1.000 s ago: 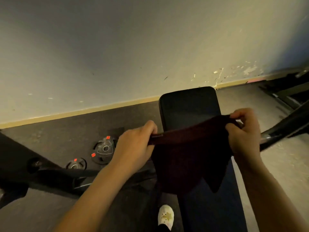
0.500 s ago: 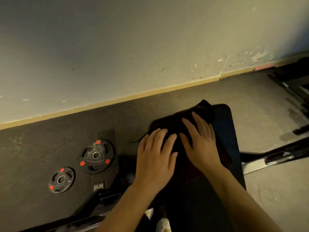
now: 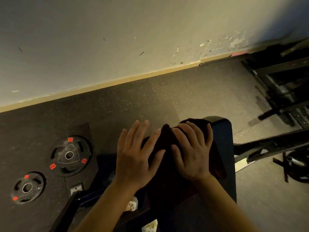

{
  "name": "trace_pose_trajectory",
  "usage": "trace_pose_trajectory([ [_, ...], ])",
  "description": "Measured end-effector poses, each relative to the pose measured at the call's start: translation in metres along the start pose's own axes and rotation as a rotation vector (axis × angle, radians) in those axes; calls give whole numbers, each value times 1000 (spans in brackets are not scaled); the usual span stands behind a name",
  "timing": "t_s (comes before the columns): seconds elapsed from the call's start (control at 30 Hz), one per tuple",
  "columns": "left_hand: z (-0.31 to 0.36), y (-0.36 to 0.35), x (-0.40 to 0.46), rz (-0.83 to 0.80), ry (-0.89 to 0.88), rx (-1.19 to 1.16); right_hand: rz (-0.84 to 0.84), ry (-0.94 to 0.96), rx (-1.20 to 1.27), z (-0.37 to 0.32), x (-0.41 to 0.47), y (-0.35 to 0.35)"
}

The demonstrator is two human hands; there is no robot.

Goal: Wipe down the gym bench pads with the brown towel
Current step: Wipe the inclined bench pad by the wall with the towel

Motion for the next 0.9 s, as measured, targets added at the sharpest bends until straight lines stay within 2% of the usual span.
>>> trace_pose_trajectory([
  [0.1,12,9,10,35,-46,38,2,55,-19,11,0,1],
  [0.2,50,7,-4,71,-206,81,-5,58,-43,35,1,4],
  [0.27,67,-7,-16,19,-267,121,-14,39,-64,57,3,10],
  [0.5,65,-36,24,-204,-152,222,0,-12,-48,95,14,19],
  [0.63,65,-38,40,-250,-155,224,-21,-83,-6,101,13,18],
  [0.7,66,-33,36,-192,-213,183,-45,-120,8,102,13,18],
  [0.83,54,-4,6,83,-295,-35,-109,-201,-9,87,16,18],
  [0.9,44,3,-9,200,-331,-55,-117,-179,-55,68,17,16],
])
Point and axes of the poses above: each hand's wrist, its own x-axis towards the middle knuckle, its own y-axis out of the back of the hand, z = x × y, the point moved 8 cm from there along x, towards the middle knuckle, and after that the axes turned 9 degrees about -z, right-handed, at the moved point
